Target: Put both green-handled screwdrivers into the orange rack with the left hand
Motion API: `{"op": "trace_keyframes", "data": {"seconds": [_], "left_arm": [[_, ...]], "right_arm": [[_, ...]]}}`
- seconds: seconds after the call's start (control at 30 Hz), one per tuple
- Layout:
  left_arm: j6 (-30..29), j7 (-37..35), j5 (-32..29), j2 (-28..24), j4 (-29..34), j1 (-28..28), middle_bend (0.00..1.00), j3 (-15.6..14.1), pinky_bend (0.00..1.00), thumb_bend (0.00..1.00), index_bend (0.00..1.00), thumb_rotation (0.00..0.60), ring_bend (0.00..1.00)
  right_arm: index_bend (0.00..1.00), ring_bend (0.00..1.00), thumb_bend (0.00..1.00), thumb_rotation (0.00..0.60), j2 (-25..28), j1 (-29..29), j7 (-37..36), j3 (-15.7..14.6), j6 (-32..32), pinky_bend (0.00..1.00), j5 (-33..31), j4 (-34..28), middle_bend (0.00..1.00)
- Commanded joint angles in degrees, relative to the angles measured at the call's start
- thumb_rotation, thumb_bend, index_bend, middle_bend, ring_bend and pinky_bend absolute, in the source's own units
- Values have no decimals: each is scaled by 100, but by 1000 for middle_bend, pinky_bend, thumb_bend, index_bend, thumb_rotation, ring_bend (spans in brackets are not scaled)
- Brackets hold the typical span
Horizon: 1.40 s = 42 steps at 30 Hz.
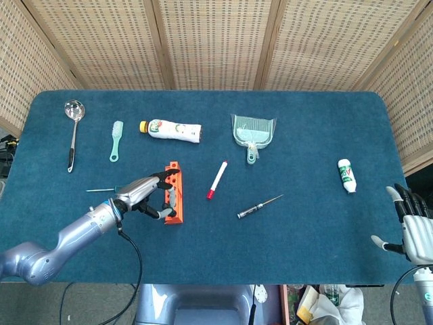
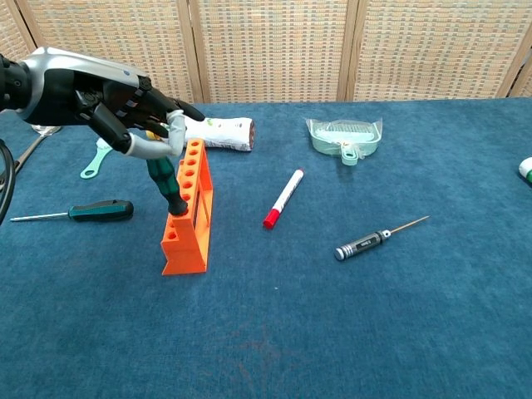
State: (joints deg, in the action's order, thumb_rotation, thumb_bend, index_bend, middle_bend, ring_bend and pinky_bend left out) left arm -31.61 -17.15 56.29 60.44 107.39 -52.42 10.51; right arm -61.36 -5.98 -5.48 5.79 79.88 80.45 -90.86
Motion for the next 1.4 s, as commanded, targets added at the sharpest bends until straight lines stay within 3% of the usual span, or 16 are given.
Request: {"op": "trace_keyframes", "data": {"seconds": [0.03,0.17,0.43,0.53,0.6,0.67,0.77,1.03,1.2,1.4], "left_arm": [[24,31,-32,26,-18,-19,0,-8,0,500,676,600,0],[46,56,-75,59,-49,-28,0,-9,0,500,627,600,0],[-59,-386,299,-121,99,250,0,263,0,487,302,600,0],[-139,-571,521,-213,139,404,0,332,0,353,173,600,0],[-156,-629,715,-311,168,500,0,326,0,183,43,600,0],[-207,-565,954,-426,184,598,0,259,0,65,0,600,0],[-436,-59,1372,-635,124,789,0,-9,0,0,0,600,0],[-1789,1687,1752,-433,-228,1412,0,-565,0,0,0,600,0],[-2365,2002,2129,39,-752,1645,0,-671,0,0,0,600,0],[-2486,1749,2504,701,-1353,1633,0,-714,0,0,0,600,0]], "right_arm": [[0,0,0,600,0,-1,1,2,-4,0,-7,-1,0],[0,0,0,600,2,-1,4,5,-1,0,-12,-3,0],[0,0,0,600,4,-17,-6,6,-45,0,-32,4,0],[0,0,0,600,6,-15,-6,-3,-45,0,-23,0,0],[0,0,0,600,8,-12,-3,-1,-35,0,-23,-6,0],[0,0,0,600,10,-9,-12,-3,-31,0,-19,-13,0],[0,0,0,600,9,-12,-9,1,-42,0,-34,-7,0],[0,0,0,600,2,-13,40,-8,-31,0,-17,-48,0],[0,0,0,600,-13,-20,100,-15,-44,0,-27,-64,0],[0,0,0,600,-27,-24,156,-19,-50,0,-36,-77,0]]}}
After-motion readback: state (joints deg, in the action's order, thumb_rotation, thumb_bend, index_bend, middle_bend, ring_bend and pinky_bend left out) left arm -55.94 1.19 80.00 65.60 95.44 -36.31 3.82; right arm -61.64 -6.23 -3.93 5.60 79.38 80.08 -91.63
